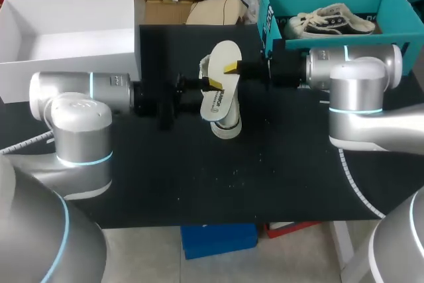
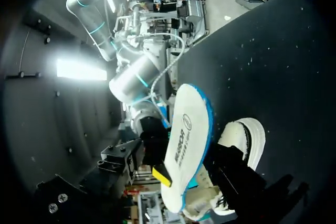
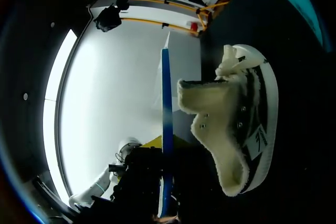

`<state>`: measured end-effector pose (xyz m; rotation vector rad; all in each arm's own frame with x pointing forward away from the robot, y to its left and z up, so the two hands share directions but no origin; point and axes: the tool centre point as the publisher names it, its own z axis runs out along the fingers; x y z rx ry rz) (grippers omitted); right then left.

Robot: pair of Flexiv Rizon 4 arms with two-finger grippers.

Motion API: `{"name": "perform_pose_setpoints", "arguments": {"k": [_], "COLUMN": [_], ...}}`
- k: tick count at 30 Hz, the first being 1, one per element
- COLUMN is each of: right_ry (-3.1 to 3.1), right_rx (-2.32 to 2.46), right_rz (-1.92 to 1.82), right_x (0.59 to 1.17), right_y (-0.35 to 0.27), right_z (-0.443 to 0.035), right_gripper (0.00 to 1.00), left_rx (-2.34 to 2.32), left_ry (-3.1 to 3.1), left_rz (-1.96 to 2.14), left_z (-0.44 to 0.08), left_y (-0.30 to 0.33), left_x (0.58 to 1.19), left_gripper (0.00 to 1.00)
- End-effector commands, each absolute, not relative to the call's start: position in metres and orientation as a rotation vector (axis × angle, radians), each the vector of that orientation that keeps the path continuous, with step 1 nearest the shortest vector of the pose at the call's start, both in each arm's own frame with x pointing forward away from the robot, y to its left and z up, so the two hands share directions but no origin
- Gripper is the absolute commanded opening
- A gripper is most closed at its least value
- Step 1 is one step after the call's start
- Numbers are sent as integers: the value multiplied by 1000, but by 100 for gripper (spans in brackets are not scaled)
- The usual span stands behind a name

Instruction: Take the shoe out of the shoebox, open the shoe tongue, remove and reinsert the insole, then place the shoe into the shoebox

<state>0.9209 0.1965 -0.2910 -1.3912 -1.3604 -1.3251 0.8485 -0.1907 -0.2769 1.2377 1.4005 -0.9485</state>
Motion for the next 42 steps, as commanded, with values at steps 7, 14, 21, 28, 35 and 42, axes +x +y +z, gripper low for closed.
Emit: {"name": "perform_pose_setpoints", "arguments": {"k": [7,14,21,28,35,42], "right_ry": [-1359,-1359,-1359,-1359,-1359,-1359], "right_rx": [-1394,-1394,-1394,-1394,-1394,-1394], "right_rz": [-1328,-1328,-1328,-1328,-1328,-1328], "right_x": [920,920,920,920,920,920], "right_y": [198,198,198,198,198,198], "right_z": [-291,-291,-291,-291,-291,-291], "right_gripper": [0,0,0,0,0,0], "left_rx": [1690,1898,2020,2138,2212,2230], "left_ry": [1952,2010,2061,2021,2014,2007], "left_rz": [-381,-182,-70,-2,93,121], "left_z": [-239,-227,-222,-225,-222,-230], "left_y": [-165,-179,-185,-194,-197,-196], "left_x": [814,812,820,829,833,836], "left_gripper": [100,100,100,100,100,100]}}
